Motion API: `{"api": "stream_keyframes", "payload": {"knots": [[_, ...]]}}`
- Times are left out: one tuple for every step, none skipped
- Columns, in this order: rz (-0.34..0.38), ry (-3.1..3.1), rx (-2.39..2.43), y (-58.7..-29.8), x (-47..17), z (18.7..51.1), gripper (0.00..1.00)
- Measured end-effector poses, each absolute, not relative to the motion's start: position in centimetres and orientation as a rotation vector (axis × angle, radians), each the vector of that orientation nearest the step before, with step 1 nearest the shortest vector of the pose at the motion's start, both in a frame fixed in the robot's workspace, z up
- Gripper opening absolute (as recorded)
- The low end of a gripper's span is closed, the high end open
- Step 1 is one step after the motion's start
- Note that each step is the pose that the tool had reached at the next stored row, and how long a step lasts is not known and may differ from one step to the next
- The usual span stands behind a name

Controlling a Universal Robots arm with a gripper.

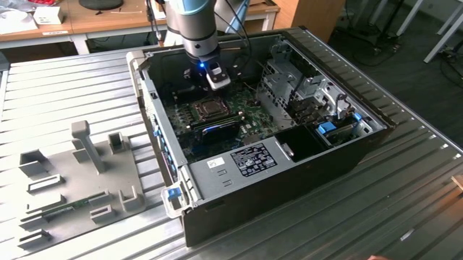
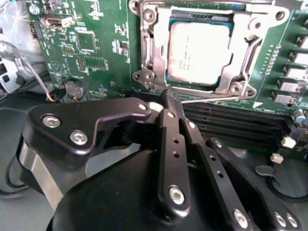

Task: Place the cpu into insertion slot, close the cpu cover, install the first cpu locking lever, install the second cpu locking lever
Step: 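Install the first cpu locking lever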

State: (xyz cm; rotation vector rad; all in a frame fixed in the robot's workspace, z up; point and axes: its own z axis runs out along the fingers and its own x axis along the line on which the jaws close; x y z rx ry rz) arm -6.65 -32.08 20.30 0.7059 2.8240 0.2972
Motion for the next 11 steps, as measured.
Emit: {"api": "stream_keyframes", "payload": {"knots": [[0.297, 2.824, 0.706, -31.94, -6.73, 20.30, 0.10], [0.297, 2.823, 0.706, -31.81, -6.81, 20.30, 0.10], [0.298, 2.822, 0.706, -31.74, -6.90, 20.30, 0.10], [0.298, 2.822, 0.706, -31.69, -6.97, 20.30, 0.10], [0.298, 2.821, 0.706, -31.65, -7.03, 20.30, 0.10], [0.298, 2.821, 0.706, -31.60, -7.09, 20.30, 0.10], [0.298, 2.821, 0.706, -31.55, -7.15, 20.29, 0.10], [0.298, 2.820, 0.706, -31.51, -7.21, 20.30, 0.10], [0.298, 2.819, 0.706, -31.46, -7.27, 20.29, 0.10], [0.298, 2.819, 0.706, -31.42, -7.32, 20.29, 0.10], [0.298, 2.819, 0.707, -31.42, -7.36, 20.29, 0.10]]}}
